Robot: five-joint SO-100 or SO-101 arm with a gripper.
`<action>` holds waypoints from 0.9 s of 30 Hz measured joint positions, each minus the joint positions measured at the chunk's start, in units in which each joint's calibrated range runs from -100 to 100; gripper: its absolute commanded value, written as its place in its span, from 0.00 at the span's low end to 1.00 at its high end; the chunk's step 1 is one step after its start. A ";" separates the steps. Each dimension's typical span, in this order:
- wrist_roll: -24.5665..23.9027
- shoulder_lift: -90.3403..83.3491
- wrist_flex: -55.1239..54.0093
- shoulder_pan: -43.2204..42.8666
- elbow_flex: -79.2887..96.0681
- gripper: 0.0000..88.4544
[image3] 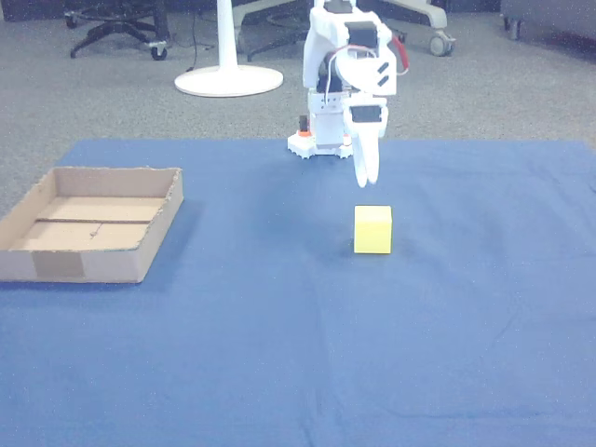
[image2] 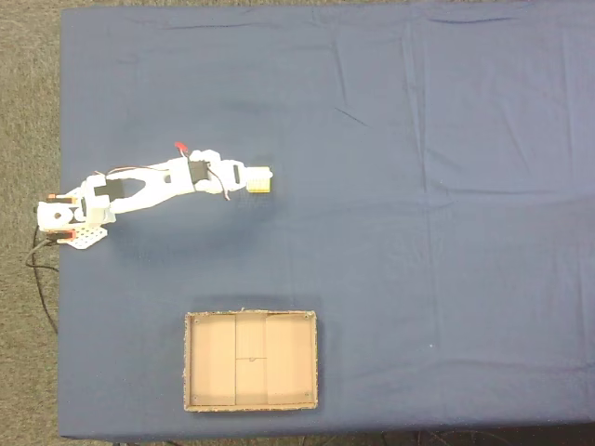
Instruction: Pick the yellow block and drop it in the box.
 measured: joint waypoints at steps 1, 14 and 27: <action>-0.10 0.94 -0.47 0.00 -0.53 0.55; 0.24 16.45 -1.41 -0.25 -12.44 0.29; 0.54 15.86 -1.96 -0.25 -13.24 0.21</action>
